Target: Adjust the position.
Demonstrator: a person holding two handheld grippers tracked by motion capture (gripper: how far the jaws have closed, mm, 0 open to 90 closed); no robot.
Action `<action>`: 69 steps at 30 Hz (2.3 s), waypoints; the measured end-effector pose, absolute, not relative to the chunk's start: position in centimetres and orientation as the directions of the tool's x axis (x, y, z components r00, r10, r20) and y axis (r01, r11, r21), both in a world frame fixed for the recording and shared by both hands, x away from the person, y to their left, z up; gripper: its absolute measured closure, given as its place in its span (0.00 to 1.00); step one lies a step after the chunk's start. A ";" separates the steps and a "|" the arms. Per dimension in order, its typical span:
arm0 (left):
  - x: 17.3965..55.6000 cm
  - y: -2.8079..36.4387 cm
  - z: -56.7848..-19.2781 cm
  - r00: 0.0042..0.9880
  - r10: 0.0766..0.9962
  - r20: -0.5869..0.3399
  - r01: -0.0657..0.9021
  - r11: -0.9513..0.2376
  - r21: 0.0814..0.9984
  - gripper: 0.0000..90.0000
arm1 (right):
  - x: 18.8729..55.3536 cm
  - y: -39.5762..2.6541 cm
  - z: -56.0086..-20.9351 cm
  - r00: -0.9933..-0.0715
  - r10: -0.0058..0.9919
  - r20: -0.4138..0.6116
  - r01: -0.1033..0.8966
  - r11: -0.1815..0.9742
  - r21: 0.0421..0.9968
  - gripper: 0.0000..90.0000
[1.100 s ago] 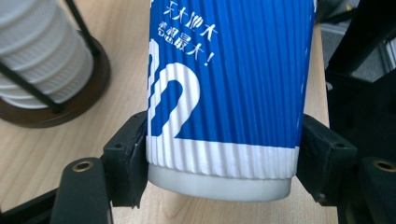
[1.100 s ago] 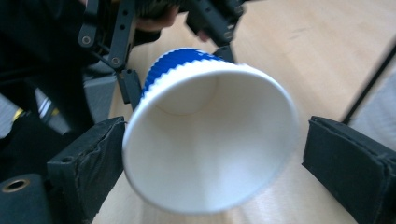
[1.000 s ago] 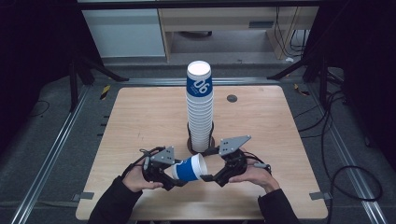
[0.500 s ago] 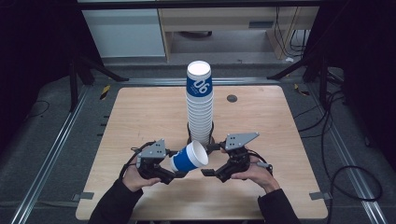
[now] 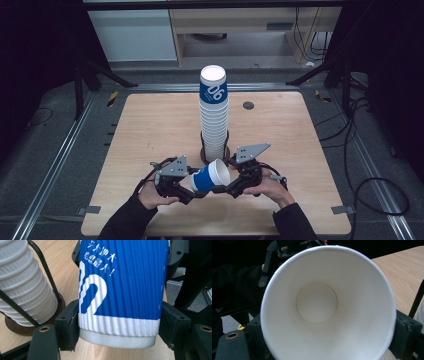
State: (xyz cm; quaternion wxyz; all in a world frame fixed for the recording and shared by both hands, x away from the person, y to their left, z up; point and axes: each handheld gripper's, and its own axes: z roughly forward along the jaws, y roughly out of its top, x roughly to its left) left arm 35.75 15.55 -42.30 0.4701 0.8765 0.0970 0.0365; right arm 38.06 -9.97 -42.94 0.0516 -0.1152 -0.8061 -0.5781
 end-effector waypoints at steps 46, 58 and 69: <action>35.9 13.8 -44.2 0.965 0.260 0.021 0.171 -0.695 0.699 0.30 | 37.7 -8.3 -44.0 -0.974 0.194 0.119 0.200 0.483 0.852 0.11; 36.9 16.5 -42.8 0.934 0.354 -0.047 0.234 -0.508 0.829 0.30 | 38.2 -11.5 -41.4 -0.957 0.260 0.129 0.205 0.292 0.934 0.08; 35.9 15.1 -42.8 0.932 0.359 -0.045 0.210 -0.433 0.877 0.30 | 38.1 -10.1 -41.9 -0.959 0.220 0.177 0.231 0.251 0.940 0.10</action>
